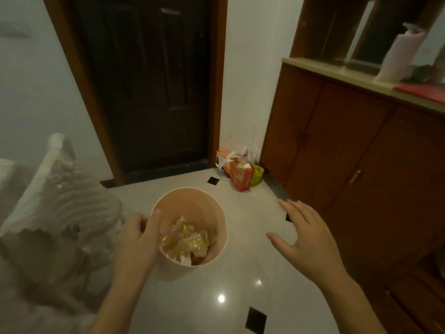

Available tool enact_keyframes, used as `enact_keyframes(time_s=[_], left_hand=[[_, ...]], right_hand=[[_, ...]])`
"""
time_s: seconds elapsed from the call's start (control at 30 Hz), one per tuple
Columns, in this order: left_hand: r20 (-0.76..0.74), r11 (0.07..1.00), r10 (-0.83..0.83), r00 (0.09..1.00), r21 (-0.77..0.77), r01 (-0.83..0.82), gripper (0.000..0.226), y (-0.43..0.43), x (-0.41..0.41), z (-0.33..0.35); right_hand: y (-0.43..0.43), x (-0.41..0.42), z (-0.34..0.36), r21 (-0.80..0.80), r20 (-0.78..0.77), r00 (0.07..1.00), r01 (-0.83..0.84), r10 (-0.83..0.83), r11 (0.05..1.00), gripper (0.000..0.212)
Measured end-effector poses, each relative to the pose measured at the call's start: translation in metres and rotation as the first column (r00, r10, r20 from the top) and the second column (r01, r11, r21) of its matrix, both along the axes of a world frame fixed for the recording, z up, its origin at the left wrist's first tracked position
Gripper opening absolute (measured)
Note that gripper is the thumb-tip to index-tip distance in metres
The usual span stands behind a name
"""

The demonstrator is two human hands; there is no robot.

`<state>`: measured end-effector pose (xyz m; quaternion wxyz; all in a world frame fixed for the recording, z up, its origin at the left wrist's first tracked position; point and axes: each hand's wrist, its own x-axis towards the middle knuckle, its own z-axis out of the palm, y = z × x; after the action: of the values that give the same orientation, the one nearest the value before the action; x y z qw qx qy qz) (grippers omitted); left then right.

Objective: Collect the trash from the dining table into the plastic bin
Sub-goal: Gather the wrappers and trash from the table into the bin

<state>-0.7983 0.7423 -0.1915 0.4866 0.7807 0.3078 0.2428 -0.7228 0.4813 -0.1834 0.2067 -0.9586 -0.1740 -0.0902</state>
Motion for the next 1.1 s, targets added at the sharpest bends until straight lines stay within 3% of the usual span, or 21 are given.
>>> enact_keyframes(time_s=[0.33, 0.57, 0.8, 1.1], left_hand=[[-0.005, 0.979, 0.202, 0.979, -0.019, -0.202, 0.035, 0.093, 0.204, -0.015], [0.008, 0.893, 0.45, 0.893, -0.026, -0.45, 0.034, 0.18, 0.33, 0.002], [0.001, 0.771, 0.637, 0.771, -0.006, -0.637, 0.035, 0.293, 0.395, -0.005], [0.005, 0.68, 0.732, 0.681, -0.071, -0.73, 0.035, 0.487, 0.475, -0.023]], right_hand=[[0.125, 0.255, -0.021, 0.028, -0.037, 0.98, -0.194, 0.195, 0.981, 0.069], [0.255, 0.436, -0.012, 0.013, -0.06, 0.915, -0.4, 0.4, 0.917, 0.067], [0.406, 0.536, -0.016, 0.051, -0.101, 0.796, -0.594, 0.596, 0.803, 0.068], [0.641, 0.63, -0.021, 0.005, -0.074, 0.641, -0.766, 0.764, 0.643, 0.069]])
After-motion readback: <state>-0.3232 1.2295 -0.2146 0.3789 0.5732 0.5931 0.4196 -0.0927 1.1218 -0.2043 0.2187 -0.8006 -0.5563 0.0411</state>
